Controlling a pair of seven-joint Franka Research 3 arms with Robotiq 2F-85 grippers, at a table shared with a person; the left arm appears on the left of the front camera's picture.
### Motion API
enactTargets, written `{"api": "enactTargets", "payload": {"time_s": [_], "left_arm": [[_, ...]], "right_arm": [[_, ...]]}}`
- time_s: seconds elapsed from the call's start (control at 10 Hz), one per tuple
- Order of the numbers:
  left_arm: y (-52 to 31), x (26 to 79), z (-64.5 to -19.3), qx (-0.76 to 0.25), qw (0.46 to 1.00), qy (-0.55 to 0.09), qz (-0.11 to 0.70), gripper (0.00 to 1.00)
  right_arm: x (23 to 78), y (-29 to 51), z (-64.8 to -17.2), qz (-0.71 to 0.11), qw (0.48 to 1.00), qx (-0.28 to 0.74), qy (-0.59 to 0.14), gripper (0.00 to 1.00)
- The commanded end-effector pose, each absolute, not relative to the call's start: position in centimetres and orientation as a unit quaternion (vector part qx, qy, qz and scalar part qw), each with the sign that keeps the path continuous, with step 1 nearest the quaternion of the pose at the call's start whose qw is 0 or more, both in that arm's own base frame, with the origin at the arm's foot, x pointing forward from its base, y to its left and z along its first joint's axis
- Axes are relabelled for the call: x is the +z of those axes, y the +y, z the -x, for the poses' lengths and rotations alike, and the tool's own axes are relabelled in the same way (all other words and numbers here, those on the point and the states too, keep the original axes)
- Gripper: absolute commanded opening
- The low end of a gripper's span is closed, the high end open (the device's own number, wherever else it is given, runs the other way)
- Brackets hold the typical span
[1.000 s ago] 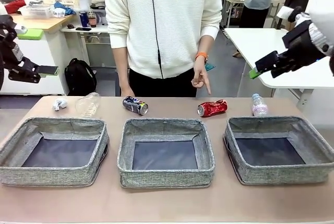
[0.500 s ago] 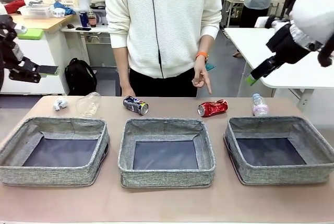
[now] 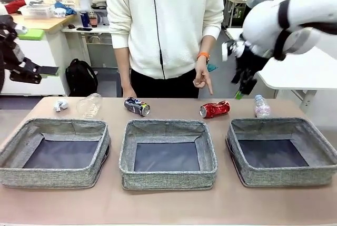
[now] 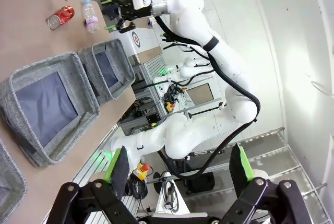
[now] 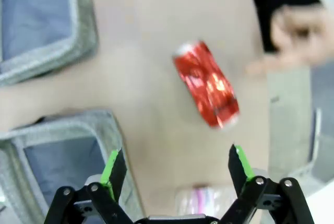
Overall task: Sort the waste into the appropriate baskets.
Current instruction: Pick up the waste item pointed out by the person.
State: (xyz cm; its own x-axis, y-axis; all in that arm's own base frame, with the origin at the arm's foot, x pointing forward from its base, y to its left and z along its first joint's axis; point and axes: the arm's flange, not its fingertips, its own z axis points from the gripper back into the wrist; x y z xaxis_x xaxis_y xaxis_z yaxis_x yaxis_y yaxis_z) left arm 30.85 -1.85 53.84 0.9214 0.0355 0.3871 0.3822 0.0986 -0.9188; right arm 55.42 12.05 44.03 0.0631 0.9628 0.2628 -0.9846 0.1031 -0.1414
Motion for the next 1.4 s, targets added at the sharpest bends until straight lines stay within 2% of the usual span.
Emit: {"api": "enactTargets", "payload": {"time_s": [0.0,0.1,0.3,0.4,0.6,0.9,1.3], "left_arm": [[-1.9,53.8,-30.8,-0.129,0.715,-0.166,0.667,1.0],[-1.9,53.8,-30.8,-0.129,0.715,-0.166,0.667,1.0],[-1.9,53.8,-30.8,-0.129,0.715,-0.166,0.667,1.0],[-1.9,53.8,-30.8,-0.129,0.715,-0.166,0.667,1.0],[-1.9,53.8,-30.8,-0.129,0.715,-0.166,0.667,1.0],[-1.9,53.8,-30.8,-0.129,0.715,-0.166,0.667,1.0],[-1.9,53.8,-30.8,-0.129,0.715,-0.166,0.667,1.0]], "right_arm": [[43.4,13.5,-56.2,-0.068,0.728,0.665,-0.152,1.0],[44.0,12.1,-55.4,-0.037,0.728,0.669,-0.146,1.0],[42.7,14.6,-55.5,-0.052,0.717,0.68,-0.141,1.0],[41.4,14.5,-58.2,-0.003,0.675,0.727,-0.126,1.0],[39.5,13.5,-61.4,-0.036,0.648,0.749,-0.133,1.0],[38.4,13.1,-63.7,-0.035,0.675,0.727,-0.123,1.0],[34.6,12.4,-67.6,-0.079,0.678,0.722,-0.109,1.0]]}}
